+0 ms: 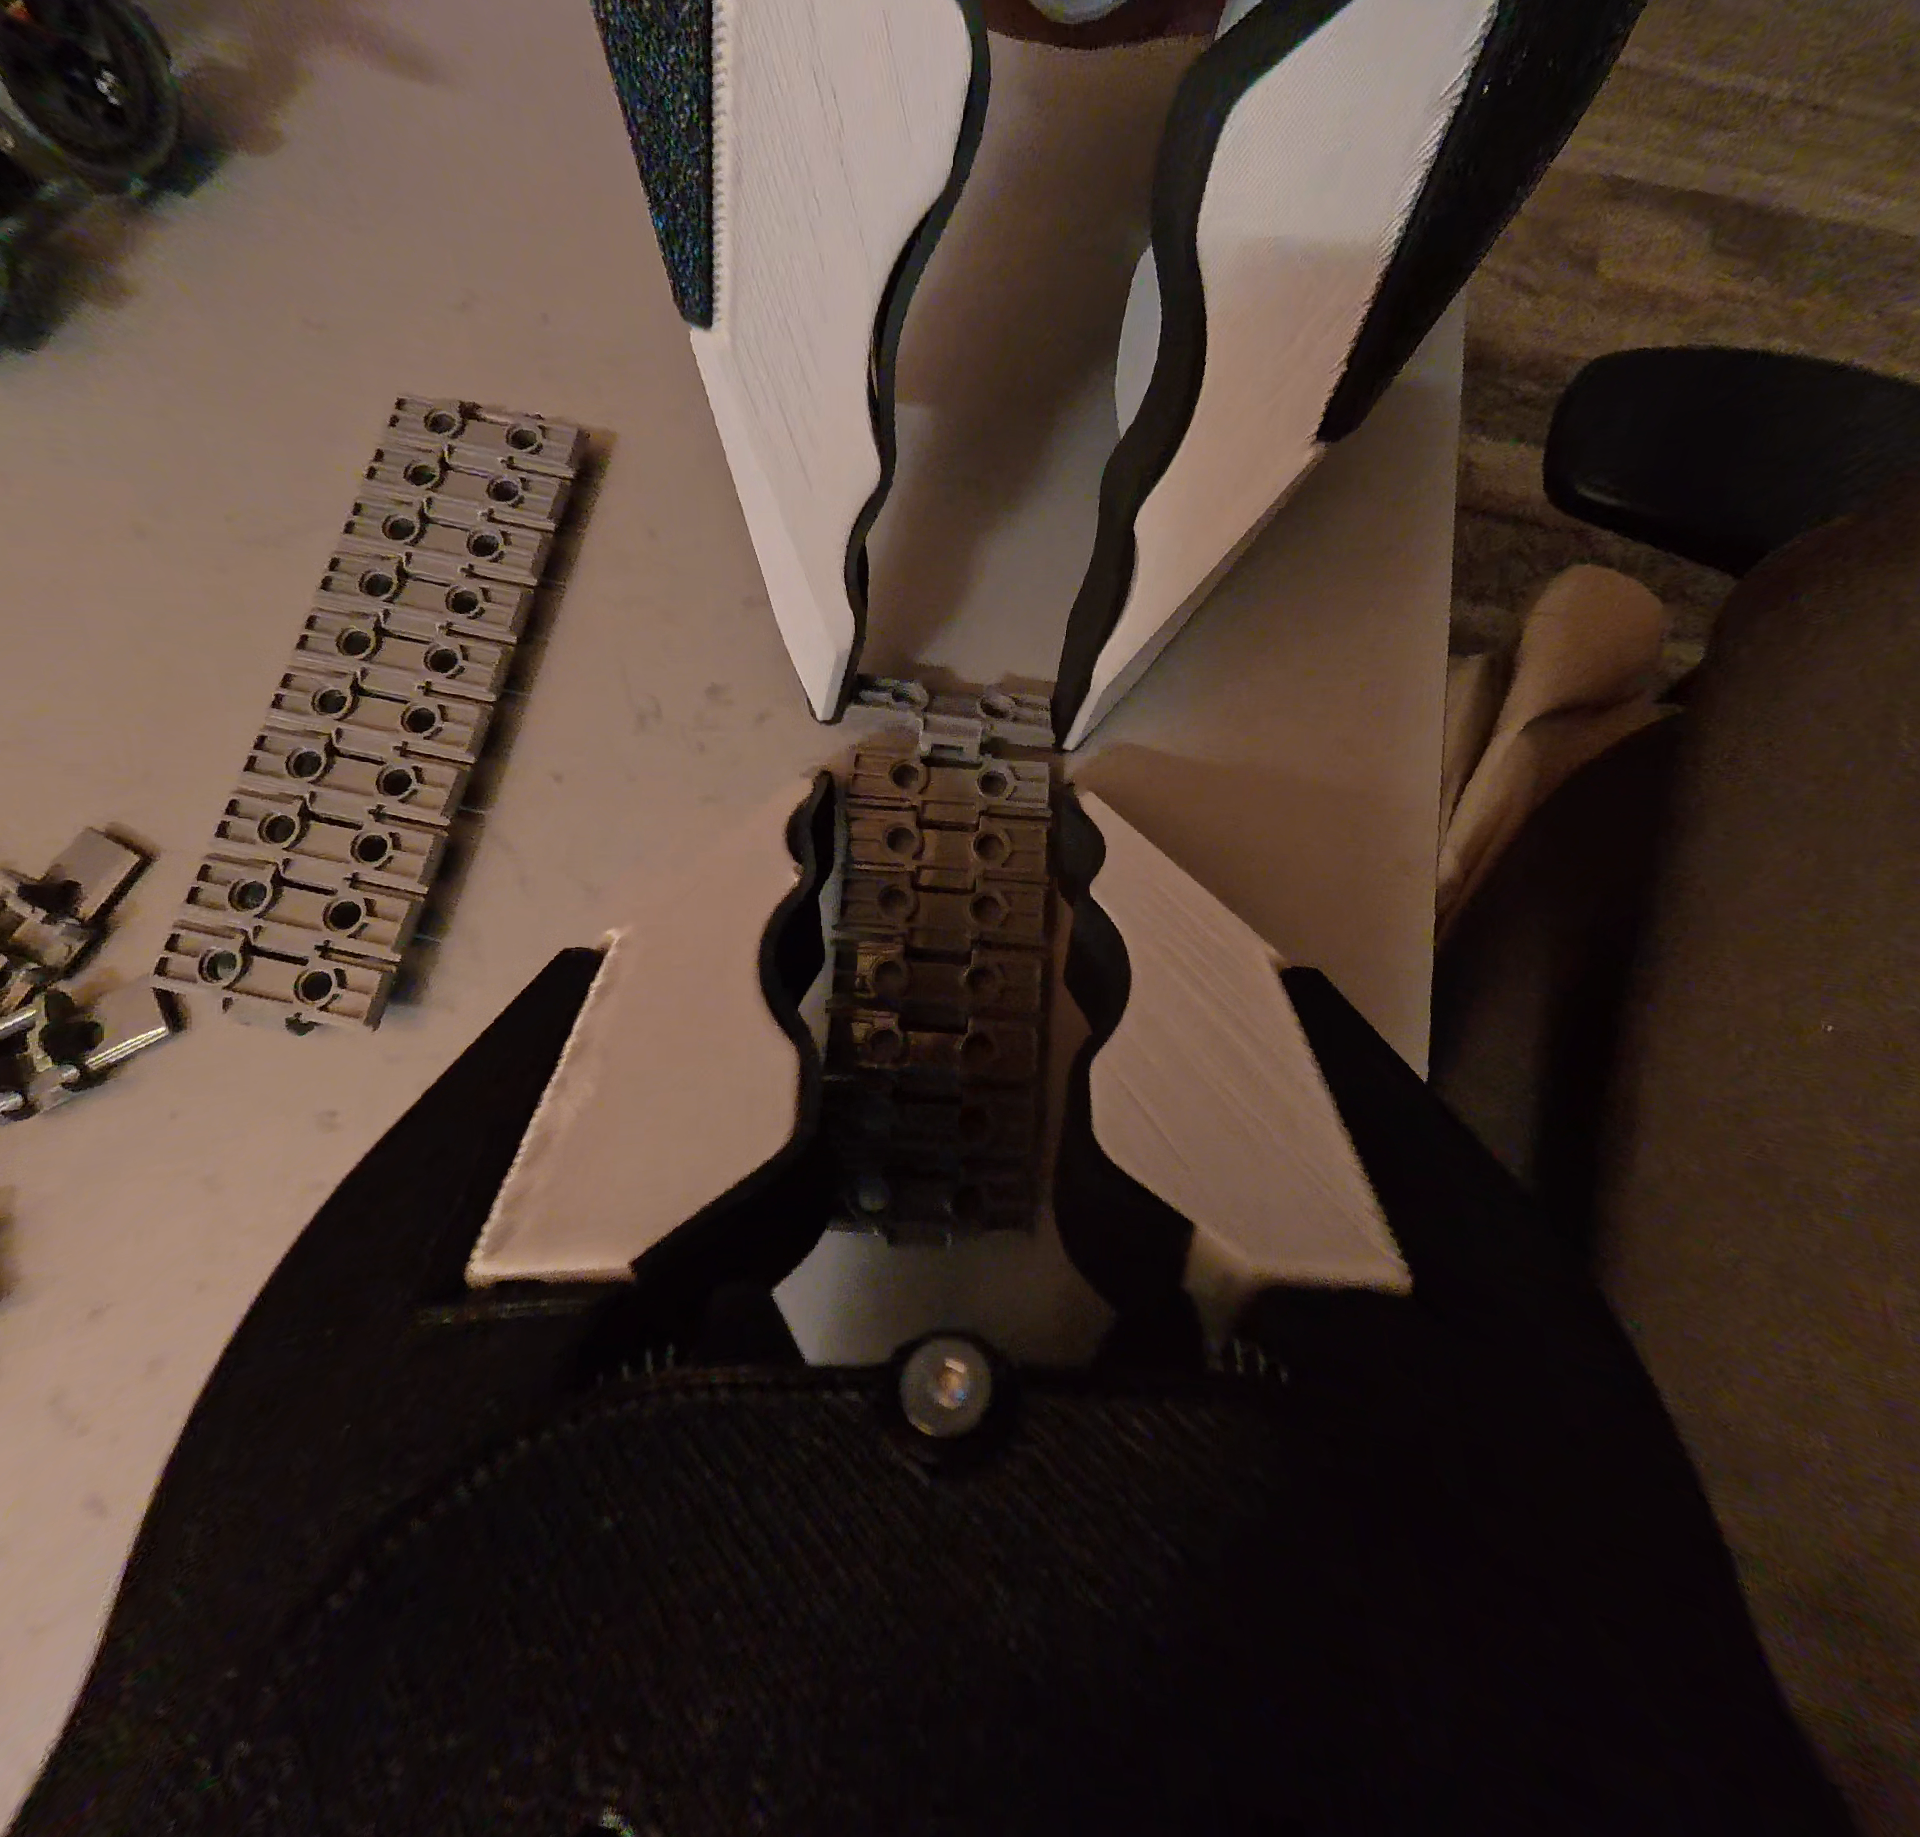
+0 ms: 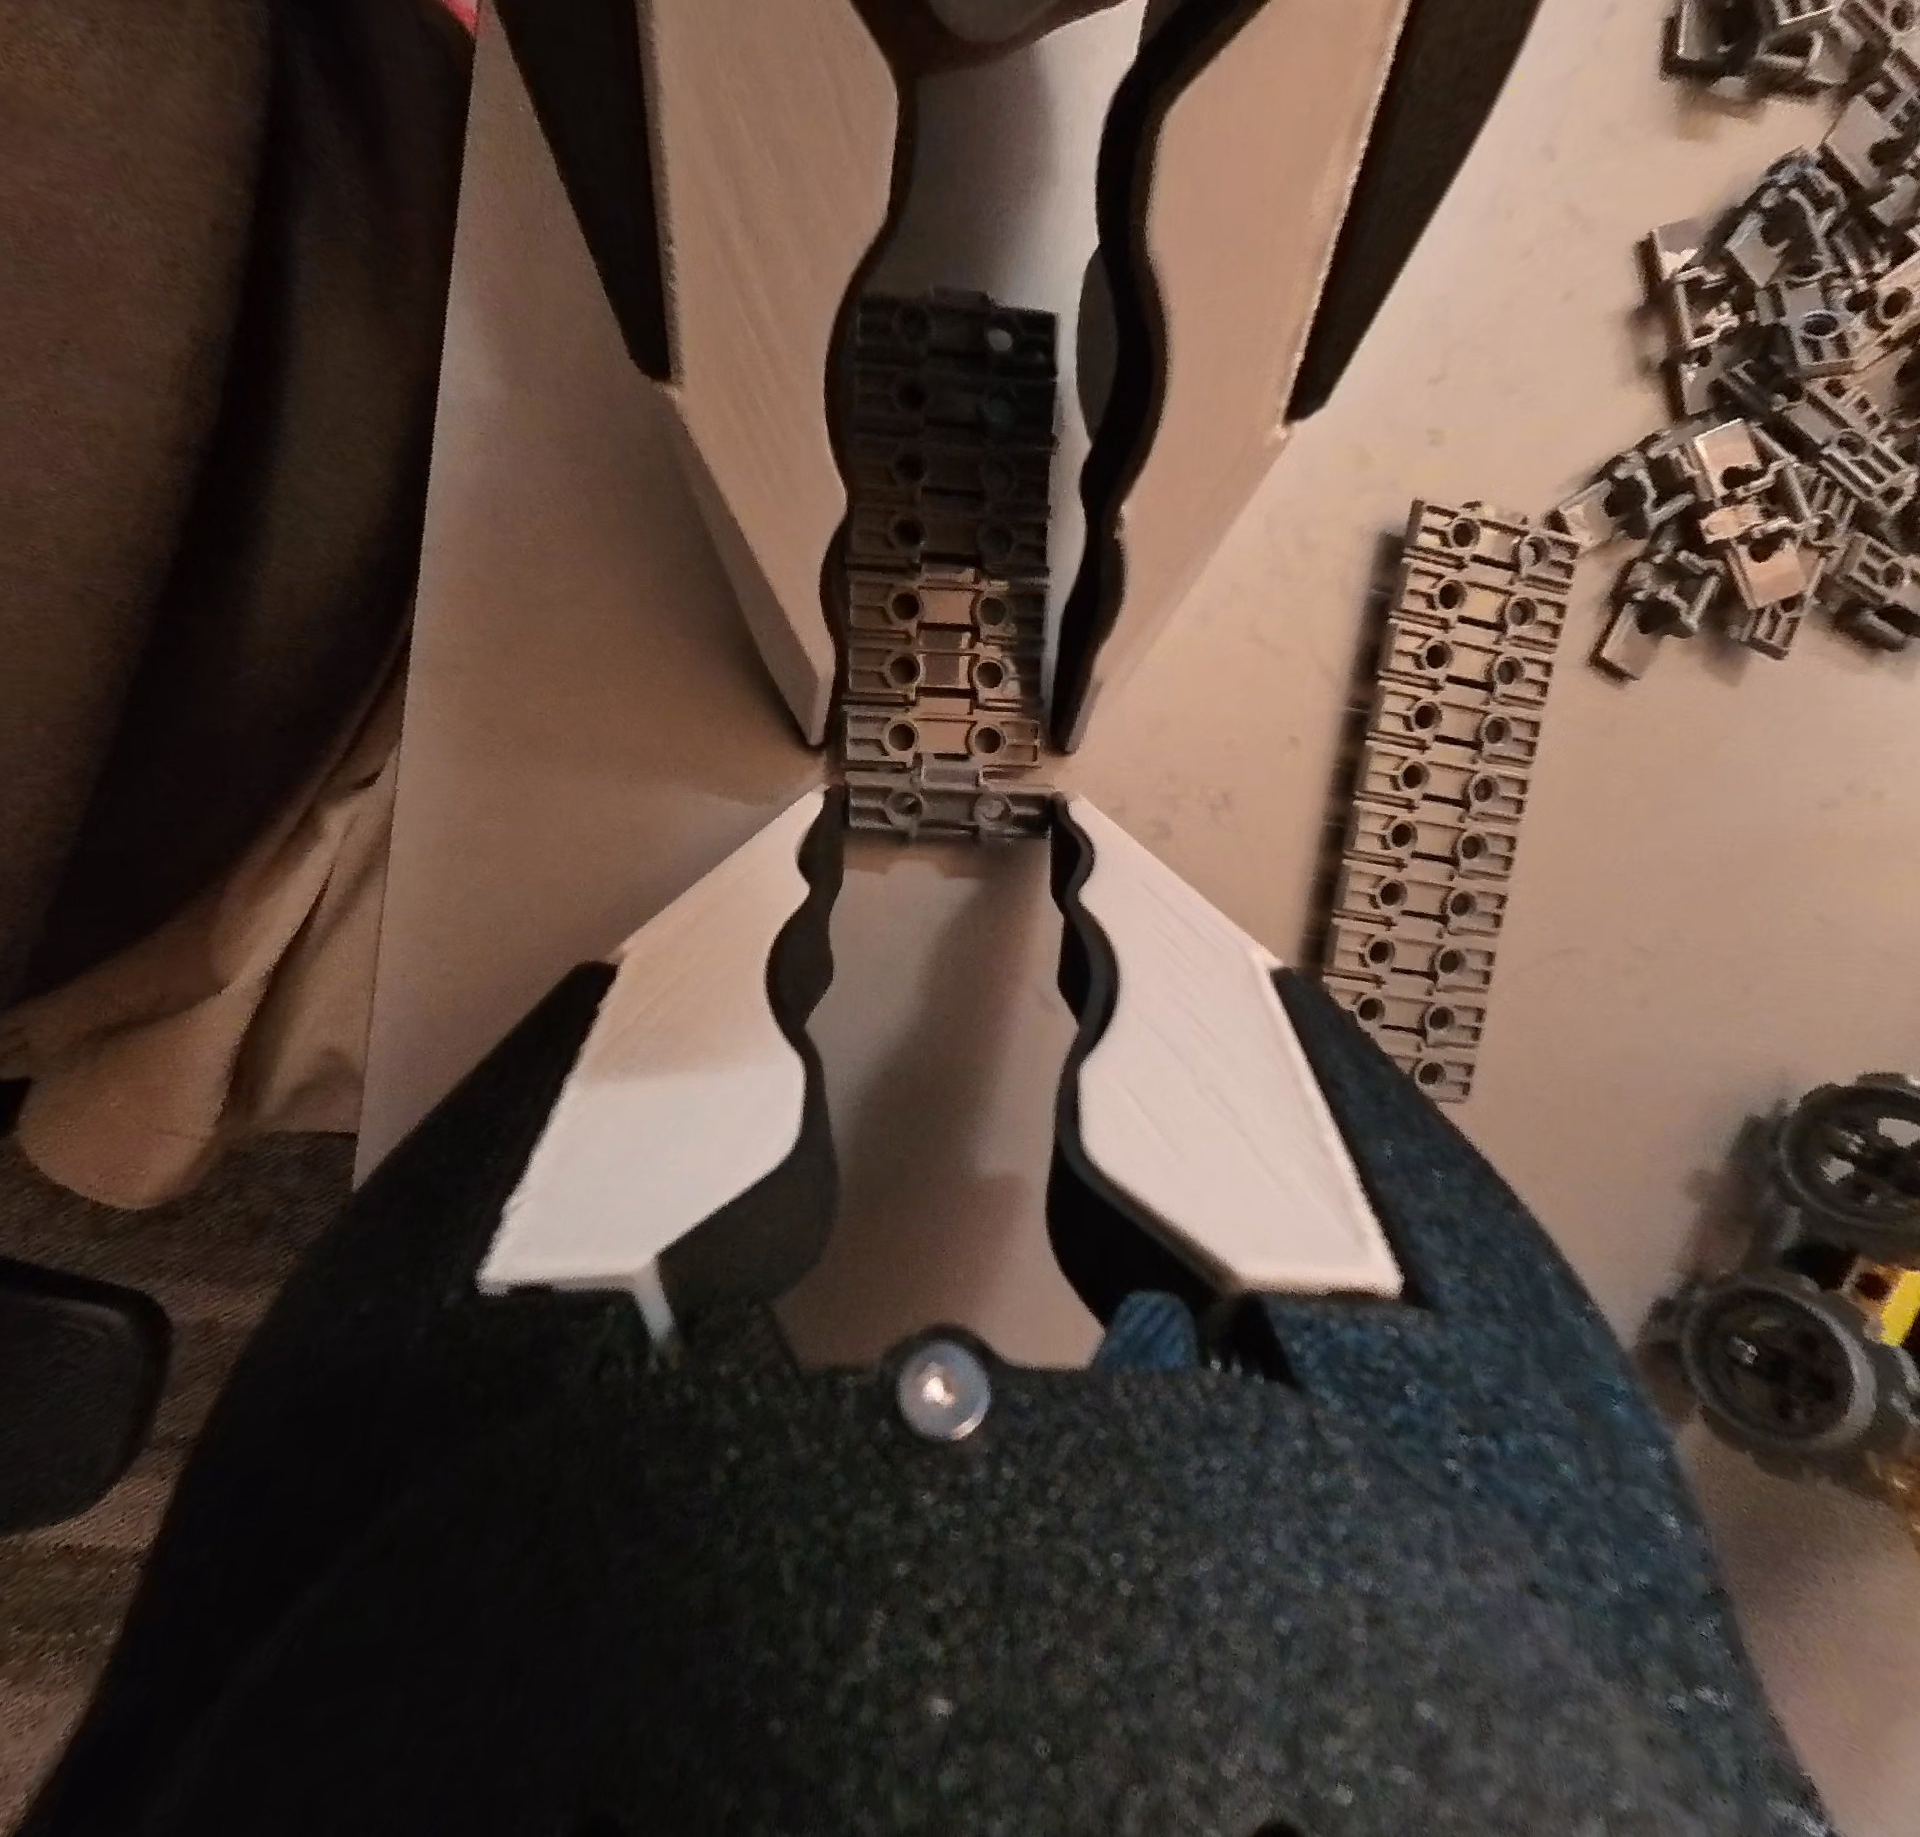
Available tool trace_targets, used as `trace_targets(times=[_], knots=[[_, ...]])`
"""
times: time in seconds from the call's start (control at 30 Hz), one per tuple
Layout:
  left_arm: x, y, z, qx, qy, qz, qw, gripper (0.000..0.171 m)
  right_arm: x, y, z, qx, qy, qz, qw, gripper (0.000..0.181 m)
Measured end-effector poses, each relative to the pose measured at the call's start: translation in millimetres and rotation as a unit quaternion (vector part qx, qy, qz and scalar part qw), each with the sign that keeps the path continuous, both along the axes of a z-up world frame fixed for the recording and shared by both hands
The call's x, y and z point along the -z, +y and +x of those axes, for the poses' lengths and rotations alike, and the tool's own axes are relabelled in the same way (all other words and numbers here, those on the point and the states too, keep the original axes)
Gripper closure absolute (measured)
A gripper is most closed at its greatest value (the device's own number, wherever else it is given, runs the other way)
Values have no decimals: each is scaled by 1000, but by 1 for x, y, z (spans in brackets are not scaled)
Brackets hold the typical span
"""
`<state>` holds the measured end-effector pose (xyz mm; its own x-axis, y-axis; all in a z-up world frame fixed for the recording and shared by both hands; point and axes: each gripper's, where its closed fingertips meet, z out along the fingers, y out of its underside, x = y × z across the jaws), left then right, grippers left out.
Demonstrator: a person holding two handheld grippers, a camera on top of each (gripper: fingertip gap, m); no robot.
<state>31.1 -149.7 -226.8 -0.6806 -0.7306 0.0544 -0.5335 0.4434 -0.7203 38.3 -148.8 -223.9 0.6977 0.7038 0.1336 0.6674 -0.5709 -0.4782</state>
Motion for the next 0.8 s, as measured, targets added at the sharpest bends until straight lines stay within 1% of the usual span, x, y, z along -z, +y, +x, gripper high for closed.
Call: trace_targets(times=[0.07,0.17,0.27,0.3,0.33,0.43,0.5,0.53,0.57,0.7,0.8], knots=[[0,0,0,0,1,-1,1000,131,0,1,1,3,-6,0,1000,138],[0,0,0,0,0,0,1000,131,-1,-1,1,7,-11,-5,1000,123],[0,0,0,0,0,0,1000,131,-7,-1,-2,15,12,-5,1000,122],[0,0,0,0,0,-1,1000,131,-10,0,-2,21,19,2,1000,127],[0,0,0,0,1,-1,1000,132,-13,3,-1,29,26,10,999,137],[0,0,0,0,2,-2,1000,132,-18,6,4,52,39,25,998,155],[0,0,0,-1,2,-3,1000,132,-19,7,10,68,36,32,997,167],[0,0,0,-1,2,-3,1000,133,-18,5,13,72,36,30,996,176],[0,0,0,-1,3,-3,1000,133,-17,3,13,75,41,26,996,180],[0,1,1,-2,4,-5,1000,134,-13,2,8,77,66,20,995,181],[0,1,1,0,4,-5,1000,134,-10,3,5,68,60,15,996,181]])
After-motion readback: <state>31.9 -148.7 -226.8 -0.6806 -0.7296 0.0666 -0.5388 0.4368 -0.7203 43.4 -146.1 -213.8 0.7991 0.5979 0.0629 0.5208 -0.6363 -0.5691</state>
